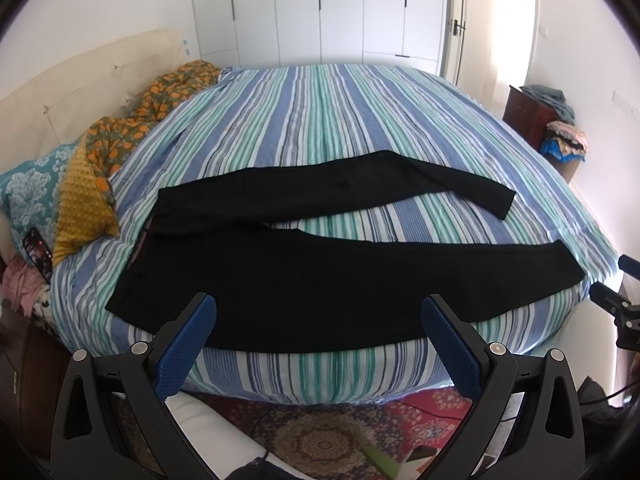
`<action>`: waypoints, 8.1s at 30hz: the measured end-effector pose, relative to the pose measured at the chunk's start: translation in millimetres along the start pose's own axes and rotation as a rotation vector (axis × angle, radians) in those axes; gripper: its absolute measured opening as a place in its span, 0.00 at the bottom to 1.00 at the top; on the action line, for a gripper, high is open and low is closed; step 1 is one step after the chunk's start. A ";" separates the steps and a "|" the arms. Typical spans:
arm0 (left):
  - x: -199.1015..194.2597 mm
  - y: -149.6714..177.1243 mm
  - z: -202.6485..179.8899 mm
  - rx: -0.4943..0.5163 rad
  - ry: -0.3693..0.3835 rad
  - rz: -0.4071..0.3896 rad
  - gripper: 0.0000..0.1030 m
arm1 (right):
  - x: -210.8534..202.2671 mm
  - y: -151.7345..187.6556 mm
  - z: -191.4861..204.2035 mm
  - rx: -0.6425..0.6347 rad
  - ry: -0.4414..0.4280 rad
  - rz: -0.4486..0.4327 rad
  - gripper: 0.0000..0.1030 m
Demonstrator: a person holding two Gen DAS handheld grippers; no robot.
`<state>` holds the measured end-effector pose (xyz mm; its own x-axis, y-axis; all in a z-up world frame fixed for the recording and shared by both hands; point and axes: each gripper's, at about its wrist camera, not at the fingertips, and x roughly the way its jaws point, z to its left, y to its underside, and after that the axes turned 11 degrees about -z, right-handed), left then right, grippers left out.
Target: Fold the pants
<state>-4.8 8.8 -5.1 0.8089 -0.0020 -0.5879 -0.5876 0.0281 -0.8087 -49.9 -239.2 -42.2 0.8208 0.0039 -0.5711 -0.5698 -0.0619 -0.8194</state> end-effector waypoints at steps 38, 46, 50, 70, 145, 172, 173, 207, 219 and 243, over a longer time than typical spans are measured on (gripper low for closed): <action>0.8 5.1 0.1 0.007 0.004 0.010 0.99 | 3.8 6.1 4.4 0.011 -0.018 0.020 1.00; 0.7 5.2 -0.1 0.006 0.003 0.010 0.99 | 4.3 7.9 4.9 0.014 -0.020 0.019 1.00; 0.6 5.2 -0.1 0.006 0.004 0.010 0.99 | 4.8 9.1 5.4 0.016 -0.018 0.020 1.00; 0.3 8.8 0.3 0.007 0.004 0.017 0.99 | 10.4 12.6 2.8 0.029 -0.009 0.041 1.00; 6.1 5.0 -4.3 0.070 -0.061 -0.013 0.99 | 10.3 7.6 -2.0 0.086 -0.014 0.002 1.00; 18.8 -11.0 -12.0 0.074 -0.092 -0.017 0.99 | 4.3 -19.9 4.5 0.043 -0.035 -0.138 1.00; 20.2 -10.7 -12.6 0.074 -0.089 -0.010 0.99 | 4.5 -19.5 4.5 0.044 -0.037 -0.137 1.00; 64.8 -10.1 -7.3 0.036 -0.043 0.049 0.99 | 66.9 -13.9 11.1 0.087 -0.141 -0.022 1.00; 109.9 -0.2 19.1 -0.007 -0.129 0.122 0.99 | 223.5 -17.5 -80.5 0.044 0.017 0.084 1.00; 206.2 -1.8 19.6 0.011 -0.153 0.227 0.99 | 411.1 -144.6 -253.9 0.393 0.033 0.129 0.89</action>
<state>163.4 28.0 -124.5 0.6505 0.1564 -0.7432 -0.7545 0.0213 -0.6559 379.8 -482.0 -146.2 0.7387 -0.0115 -0.6740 -0.6343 0.3265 -0.7008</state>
